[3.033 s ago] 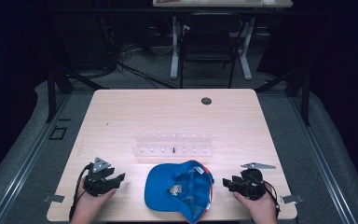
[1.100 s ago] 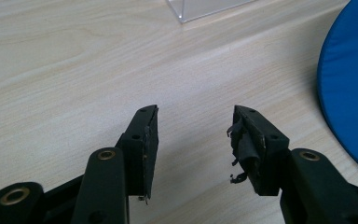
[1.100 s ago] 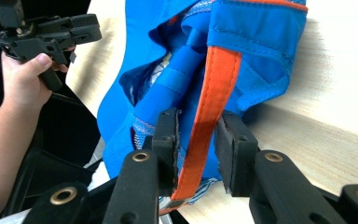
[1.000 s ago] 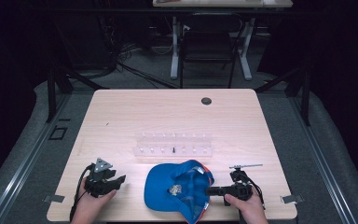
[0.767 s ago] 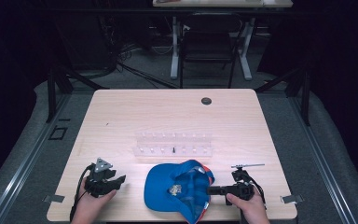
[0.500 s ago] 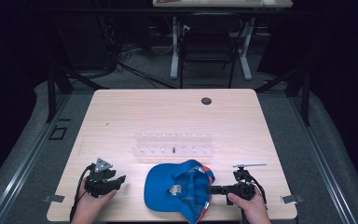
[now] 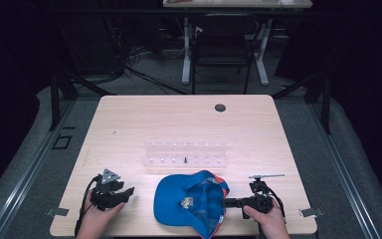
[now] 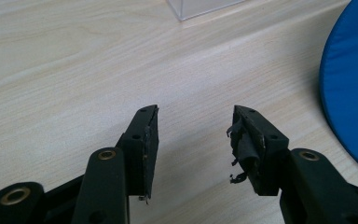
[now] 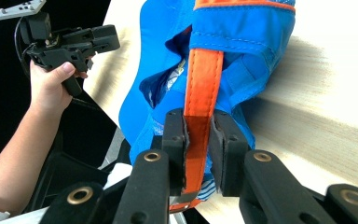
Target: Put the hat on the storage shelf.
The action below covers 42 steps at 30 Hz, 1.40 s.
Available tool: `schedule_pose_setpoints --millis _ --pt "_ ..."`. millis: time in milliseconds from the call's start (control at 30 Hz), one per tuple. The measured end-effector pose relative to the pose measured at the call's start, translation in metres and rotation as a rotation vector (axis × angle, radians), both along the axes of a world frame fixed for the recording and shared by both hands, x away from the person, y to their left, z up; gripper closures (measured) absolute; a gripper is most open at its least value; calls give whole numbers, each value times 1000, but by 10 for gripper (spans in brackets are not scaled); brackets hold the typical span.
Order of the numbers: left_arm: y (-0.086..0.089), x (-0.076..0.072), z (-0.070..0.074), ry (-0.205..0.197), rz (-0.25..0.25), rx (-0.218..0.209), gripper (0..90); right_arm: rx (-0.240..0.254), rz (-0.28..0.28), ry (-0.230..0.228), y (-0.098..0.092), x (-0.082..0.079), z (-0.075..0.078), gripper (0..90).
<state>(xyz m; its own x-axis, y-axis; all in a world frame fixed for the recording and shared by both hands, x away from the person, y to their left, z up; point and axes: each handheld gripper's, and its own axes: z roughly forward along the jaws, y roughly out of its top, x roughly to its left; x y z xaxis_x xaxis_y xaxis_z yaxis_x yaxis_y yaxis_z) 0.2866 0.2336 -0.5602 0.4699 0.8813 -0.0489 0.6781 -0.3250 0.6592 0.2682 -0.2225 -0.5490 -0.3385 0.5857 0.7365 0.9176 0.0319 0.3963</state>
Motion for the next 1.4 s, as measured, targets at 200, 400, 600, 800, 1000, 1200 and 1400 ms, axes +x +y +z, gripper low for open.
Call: schedule_pose_setpoints --millis 200,400,600,800,1000,1200,1400 --pt "0 0 0 -3 1 2 518 -43 -19 15 1 2 4 778" --pt "-2 -1 0 -5 1 -1 518 -76 -54 44 0 7 14 778" --pt "-2 -1 0 -7 -3 -1 519 -213 -16 22 8 14 35 778" --pt "-2 -2 1 -8 -4 2 520 -343 20 -4 18 22 59 778" --pt "-2 -2 0 -7 -6 2 521 -449 43 -14 28 27 77 777" --pt "-2 -2 0 -6 -7 2 522 -533 63 -10 33 33 92 780" --pt "-3 -1 -1 -7 -5 0 522 -575 55 1 38 36 107 782"
